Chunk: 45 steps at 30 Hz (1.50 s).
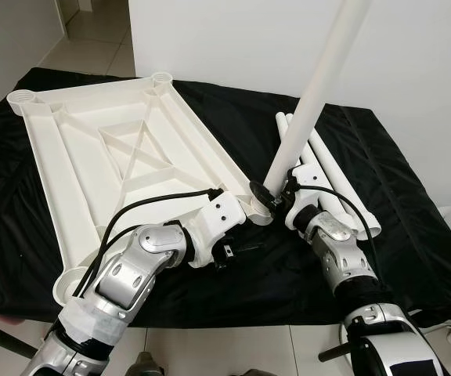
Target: Building children table
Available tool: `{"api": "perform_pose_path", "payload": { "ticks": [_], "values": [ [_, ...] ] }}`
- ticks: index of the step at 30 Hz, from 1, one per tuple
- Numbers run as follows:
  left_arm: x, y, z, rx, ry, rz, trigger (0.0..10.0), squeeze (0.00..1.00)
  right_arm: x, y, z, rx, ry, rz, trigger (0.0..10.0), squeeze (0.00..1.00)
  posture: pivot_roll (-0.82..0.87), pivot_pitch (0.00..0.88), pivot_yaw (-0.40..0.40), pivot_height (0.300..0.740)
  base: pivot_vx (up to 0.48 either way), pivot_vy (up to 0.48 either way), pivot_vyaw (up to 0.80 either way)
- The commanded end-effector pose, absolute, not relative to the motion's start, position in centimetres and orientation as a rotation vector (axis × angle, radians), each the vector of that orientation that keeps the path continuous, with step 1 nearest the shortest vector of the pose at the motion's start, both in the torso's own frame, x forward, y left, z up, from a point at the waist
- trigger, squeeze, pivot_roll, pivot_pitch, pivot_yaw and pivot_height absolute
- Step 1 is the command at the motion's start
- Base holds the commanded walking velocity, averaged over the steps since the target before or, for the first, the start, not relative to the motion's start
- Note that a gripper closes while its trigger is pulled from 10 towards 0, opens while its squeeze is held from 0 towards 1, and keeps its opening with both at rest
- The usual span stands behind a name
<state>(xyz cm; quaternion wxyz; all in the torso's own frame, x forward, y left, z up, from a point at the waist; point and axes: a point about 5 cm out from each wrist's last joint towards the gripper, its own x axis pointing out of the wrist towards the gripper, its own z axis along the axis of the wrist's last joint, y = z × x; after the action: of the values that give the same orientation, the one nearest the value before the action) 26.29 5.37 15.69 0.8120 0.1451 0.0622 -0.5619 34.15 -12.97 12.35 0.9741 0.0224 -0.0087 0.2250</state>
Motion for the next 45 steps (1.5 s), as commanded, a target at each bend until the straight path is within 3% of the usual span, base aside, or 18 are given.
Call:
{"api": "perform_pose_path", "payload": {
  "ticks": [1, 15, 26, 27, 35, 36, 45],
  "values": [
    [26.1, 5.2, 15.7, 0.311, 0.132, -1.209, 10.0, 0.0, 34.1, -13.4, 11.9, 0.077, 0.017, 0.382, 10.0, 0.0, 0.11, 0.0, -0.111, 0.74, 0.0, 0.0, 0.0],
    [26.8, 4.8, 15.7, 0.329, 0.147, -1.281, 10.0, 0.0, 32.8, -11.3, 12.5, 0.127, -0.031, 0.048, 10.0, 0.0, 0.02, 0.0, 0.011, 0.74, 0.0, 0.0, 0.0],
    [27.3, 4.4, 15.7, 0.343, 0.143, -1.316, 10.0, 0.0, 32.0, -10.4, 12.6, 0.164, -0.028, -0.019, 10.0, 0.0, -0.01, 0.0, 0.048, 0.74, 0.0, 0.0, 0.0],
    [27.3, 4.4, 15.8, 0.343, 0.143, -1.315, 10.0, 0.0, 32.0, -10.6, 12.6, 0.167, -0.032, -0.026, 10.0, 1.0, -0.01, 0.0, 0.048, 0.74, 0.0, 0.0, 0.0],
    [27.3, 4.2, 15.7, 0.343, 0.138, -1.326, 10.0, 0.0, 31.8, -11.3, 13.3, 0.158, -0.059, -0.046, 10.0, 0.98, -0.02, 0.0, 0.055, 0.74, 0.0, 0.0, 0.0],
    [27.3, 4.1, 15.7, 0.345, 0.136, -1.335, 10.0, 0.0, 31.6, -11.6, 13.5, 0.142, -0.07, -0.042, 10.0, 0.0, -0.02, 0.0, 0.056, 0.74, 0.0, 0.0, 0.0],
    [27.4, 3.9, 15.7, 0.349, 0.123, -1.353, 10.0, 0.0, 30.5, -12.9, 13.9, 0.094, -0.104, 0.064, 10.0, 0.0, -0.03, 0.0, 0.038, 0.74, 0.0, 0.0, 0.0]
  ]
}}
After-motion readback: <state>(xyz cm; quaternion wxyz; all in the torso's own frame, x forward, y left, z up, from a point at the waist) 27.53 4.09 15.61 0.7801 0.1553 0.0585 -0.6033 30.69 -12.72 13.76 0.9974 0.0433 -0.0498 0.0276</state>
